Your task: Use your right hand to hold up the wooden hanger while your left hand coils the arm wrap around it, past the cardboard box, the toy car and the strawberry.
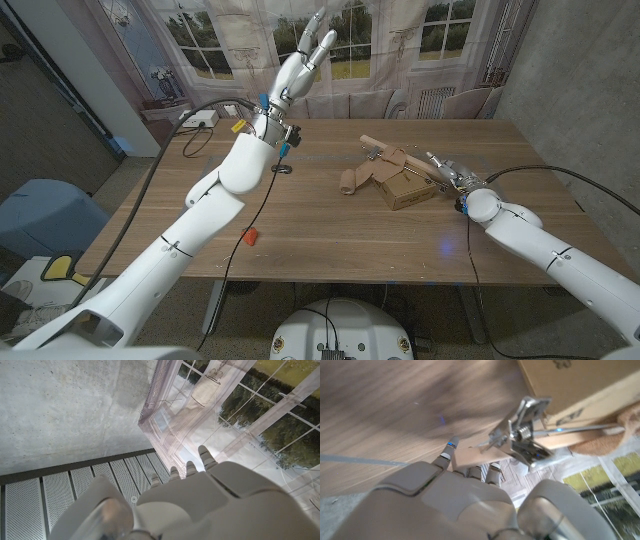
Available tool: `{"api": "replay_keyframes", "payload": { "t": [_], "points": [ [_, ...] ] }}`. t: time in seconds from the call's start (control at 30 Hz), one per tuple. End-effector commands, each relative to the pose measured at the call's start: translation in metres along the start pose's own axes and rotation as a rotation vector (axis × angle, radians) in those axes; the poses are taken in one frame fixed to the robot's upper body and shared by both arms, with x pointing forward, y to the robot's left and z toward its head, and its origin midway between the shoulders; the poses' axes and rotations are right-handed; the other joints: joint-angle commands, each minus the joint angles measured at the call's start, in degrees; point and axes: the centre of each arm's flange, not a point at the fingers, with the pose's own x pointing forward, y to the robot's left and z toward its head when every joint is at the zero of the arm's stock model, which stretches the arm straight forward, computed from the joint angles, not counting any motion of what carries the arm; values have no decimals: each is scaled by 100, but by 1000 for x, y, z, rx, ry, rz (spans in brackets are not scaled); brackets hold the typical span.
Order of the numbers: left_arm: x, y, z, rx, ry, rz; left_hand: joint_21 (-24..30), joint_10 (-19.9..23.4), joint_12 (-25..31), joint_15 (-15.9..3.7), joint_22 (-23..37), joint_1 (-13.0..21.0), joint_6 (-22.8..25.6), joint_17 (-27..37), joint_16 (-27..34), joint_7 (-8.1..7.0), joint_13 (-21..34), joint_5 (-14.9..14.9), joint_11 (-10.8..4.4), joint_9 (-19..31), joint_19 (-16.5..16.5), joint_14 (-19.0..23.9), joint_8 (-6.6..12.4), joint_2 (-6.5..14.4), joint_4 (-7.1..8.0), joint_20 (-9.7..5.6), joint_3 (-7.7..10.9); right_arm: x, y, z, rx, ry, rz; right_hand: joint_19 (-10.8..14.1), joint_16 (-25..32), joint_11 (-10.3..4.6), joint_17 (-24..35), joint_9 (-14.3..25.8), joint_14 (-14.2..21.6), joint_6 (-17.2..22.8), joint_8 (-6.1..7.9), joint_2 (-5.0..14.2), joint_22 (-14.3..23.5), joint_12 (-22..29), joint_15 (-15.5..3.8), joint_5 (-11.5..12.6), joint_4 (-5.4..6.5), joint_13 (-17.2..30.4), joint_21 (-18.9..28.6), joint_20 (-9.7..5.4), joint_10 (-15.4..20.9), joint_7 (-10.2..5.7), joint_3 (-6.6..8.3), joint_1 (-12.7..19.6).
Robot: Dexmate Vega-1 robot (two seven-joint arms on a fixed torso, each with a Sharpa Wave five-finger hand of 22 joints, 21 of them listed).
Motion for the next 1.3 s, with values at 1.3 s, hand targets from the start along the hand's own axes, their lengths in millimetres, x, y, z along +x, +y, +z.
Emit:
{"api": "replay_keyframes", "payload": {
  "t": [1.3],
  "points": [
    [-107, -26, -59, -117, 524, 14, -224, 8, 100, 153, 38, 64, 196, 13, 26, 446, 20, 43, 355, 10, -479, 39, 32, 5, -89, 21, -50, -70, -101, 80, 186, -648, -584, 766, -128, 44, -469, -11, 313, 445, -19, 449, -10, -171, -91, -366, -368, -11, -251, -763, 521, 187, 268, 998]
  ]
}}
